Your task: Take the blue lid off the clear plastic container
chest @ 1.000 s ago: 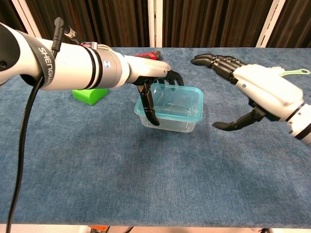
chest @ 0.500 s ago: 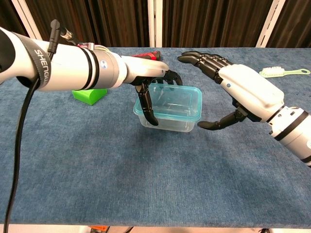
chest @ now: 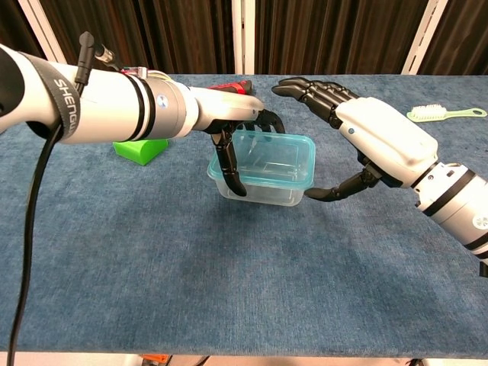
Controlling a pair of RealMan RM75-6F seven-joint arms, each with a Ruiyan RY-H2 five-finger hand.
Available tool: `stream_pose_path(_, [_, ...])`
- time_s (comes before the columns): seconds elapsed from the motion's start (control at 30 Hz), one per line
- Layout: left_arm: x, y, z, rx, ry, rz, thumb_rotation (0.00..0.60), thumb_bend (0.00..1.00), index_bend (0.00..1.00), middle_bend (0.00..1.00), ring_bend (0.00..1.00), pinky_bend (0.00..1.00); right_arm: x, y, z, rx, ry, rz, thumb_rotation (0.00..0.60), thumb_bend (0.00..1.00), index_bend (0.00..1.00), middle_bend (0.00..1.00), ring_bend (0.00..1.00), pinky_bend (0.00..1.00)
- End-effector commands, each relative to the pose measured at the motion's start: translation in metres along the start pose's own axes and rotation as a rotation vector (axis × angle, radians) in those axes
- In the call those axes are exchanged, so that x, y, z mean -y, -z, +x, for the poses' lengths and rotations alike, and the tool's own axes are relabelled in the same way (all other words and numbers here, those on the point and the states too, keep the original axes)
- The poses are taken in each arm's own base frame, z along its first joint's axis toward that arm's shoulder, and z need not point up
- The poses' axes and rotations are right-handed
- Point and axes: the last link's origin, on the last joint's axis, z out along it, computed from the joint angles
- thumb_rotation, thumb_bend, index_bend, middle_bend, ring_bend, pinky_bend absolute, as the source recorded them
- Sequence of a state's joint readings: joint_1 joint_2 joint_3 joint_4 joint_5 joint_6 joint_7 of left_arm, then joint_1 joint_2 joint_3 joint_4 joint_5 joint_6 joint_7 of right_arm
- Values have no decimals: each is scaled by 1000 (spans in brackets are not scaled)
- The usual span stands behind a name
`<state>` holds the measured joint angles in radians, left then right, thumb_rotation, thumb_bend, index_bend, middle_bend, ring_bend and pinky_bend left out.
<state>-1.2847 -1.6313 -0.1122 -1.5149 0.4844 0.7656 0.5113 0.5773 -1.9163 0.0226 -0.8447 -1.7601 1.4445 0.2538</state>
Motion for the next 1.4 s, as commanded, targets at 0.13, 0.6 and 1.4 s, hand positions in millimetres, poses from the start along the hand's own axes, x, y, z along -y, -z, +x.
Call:
stream_pose_path(0.13, [1, -2, -2, 0, 1, 10, 600, 0, 138, 217, 147, 131, 2, -2, 3, -33, -13, 17, 600, 270, 0, 0, 0, 0])
stream_pose_path(0.6, [0, -1, -2, -16, 3, 6, 600, 0, 113, 210, 146, 130, 1, -2, 8, -66, -3, 19, 600, 305, 43, 20, 0, 0])
stream_pose_path(1.4, [0, 16, 5, -42, 93, -45, 600, 0, 1, 45, 0, 60, 3, -3, 2, -102, 20, 42, 600, 557, 729, 205, 0, 0])
